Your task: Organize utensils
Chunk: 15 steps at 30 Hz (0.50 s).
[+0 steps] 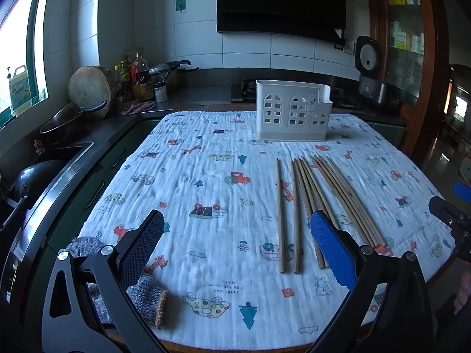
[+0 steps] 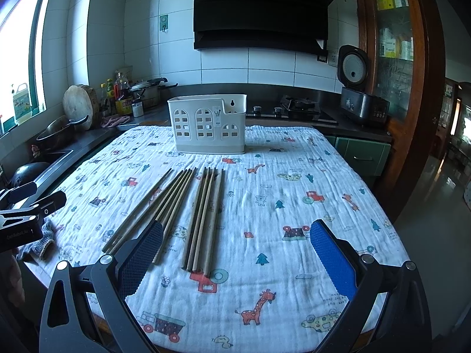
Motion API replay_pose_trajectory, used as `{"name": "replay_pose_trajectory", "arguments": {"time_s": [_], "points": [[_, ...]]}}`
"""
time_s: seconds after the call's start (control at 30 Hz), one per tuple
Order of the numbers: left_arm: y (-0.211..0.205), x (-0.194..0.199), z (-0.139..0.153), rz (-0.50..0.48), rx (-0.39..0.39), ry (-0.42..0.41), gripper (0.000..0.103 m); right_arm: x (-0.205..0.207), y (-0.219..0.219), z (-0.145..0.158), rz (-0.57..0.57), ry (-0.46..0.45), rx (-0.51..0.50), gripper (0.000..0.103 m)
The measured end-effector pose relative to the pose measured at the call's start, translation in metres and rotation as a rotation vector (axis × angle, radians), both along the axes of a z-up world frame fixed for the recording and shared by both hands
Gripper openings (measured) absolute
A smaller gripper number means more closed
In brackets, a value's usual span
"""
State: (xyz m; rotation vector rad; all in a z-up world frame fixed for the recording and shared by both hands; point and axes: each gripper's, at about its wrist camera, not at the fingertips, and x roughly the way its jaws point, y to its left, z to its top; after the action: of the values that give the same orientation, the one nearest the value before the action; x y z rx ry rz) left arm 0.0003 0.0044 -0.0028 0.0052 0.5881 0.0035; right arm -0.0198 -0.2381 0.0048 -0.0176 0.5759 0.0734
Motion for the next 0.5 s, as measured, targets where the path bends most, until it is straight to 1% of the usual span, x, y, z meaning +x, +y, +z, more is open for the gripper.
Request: {"name": "replay_pose_trajectory", "arguments": {"time_s": [0.5], "points": [[-0.0014, -0.0004, 0.0044, -0.01, 0.011, -0.011, 0.098, 0.0012, 0.0018, 0.0027, 0.005, -0.003, 0.0, 0.097]]}}
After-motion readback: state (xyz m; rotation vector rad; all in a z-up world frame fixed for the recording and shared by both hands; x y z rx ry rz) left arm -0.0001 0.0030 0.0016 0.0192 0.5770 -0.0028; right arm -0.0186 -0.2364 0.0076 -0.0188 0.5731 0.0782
